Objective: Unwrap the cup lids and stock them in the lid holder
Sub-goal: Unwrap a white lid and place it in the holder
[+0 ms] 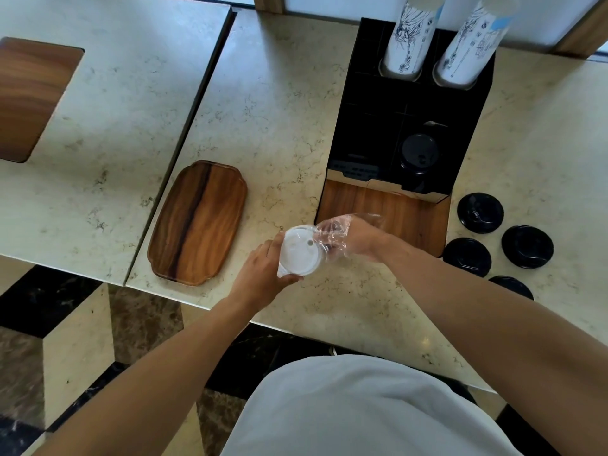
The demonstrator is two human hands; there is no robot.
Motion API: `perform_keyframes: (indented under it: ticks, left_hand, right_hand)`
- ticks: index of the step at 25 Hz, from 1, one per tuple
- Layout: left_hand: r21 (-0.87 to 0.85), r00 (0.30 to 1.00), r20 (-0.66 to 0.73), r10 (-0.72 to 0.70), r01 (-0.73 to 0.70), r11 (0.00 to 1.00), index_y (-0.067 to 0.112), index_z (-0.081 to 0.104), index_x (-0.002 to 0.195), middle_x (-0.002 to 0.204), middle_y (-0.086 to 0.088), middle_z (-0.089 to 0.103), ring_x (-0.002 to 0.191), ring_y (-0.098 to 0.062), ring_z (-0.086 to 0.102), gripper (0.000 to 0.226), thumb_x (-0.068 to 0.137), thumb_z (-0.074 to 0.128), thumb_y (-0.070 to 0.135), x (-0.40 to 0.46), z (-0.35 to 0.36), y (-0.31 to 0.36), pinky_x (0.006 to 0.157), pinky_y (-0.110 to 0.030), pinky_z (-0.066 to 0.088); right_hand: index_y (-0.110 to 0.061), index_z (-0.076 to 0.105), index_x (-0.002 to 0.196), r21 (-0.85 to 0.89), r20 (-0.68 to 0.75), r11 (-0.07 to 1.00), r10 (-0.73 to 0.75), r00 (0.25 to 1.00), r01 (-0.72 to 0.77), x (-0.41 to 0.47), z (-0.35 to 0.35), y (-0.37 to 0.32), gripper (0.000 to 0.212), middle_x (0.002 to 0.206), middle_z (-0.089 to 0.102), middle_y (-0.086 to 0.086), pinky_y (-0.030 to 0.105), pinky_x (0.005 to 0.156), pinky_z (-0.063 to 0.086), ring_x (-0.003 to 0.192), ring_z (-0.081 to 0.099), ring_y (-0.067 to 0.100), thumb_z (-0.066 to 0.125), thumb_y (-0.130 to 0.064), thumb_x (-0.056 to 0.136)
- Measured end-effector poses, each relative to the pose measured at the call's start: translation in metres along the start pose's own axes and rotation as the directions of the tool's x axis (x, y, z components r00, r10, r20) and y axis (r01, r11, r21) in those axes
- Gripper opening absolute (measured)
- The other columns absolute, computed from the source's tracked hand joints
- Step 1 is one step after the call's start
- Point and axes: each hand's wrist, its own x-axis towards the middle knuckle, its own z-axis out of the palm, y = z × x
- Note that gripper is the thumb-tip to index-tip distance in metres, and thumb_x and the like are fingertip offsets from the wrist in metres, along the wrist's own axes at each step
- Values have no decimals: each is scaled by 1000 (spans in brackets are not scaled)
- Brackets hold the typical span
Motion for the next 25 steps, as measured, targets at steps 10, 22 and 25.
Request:
perform_keyframes:
  ticks: [10, 22, 25]
  left_hand:
    - [180, 994, 50, 97, -105, 978, 1, 39, 147, 119, -16, 57, 100, -30, 58, 101, 74, 83, 54, 0, 3, -1, 86, -39, 52]
    - [481, 992, 129, -13, -51, 875, 3, 17, 158, 132, -11, 48, 113, -25, 49, 110, 85, 27, 85, -10, 8, -22, 100, -38, 43]
    - [485, 992, 120, -41, -23, 874, 2, 19, 157, 128, -12, 48, 109, -25, 50, 114, 81, 28, 87, -11, 2, -27, 96, -37, 45]
  right_hand:
    - [-13, 77, 100, 298, 42, 954, 25, 999, -36, -6, 11, 10, 18, 91, 78, 10, 38, 81, 60, 75, 70, 18, 82, -22, 85]
    - [-13, 76, 108, 256, 134, 945, 173, 976, -203, -22, -26, 21, 57, 102, 81, 7, 33, 81, 64, 94, 78, 19, 94, -29, 56]
    - [-7, 77, 113, 245, 148, 936, 223, 964, -254, -22, -44, 29, 40, 110, 79, 8, 39, 90, 62, 100, 77, 23, 89, -15, 76]
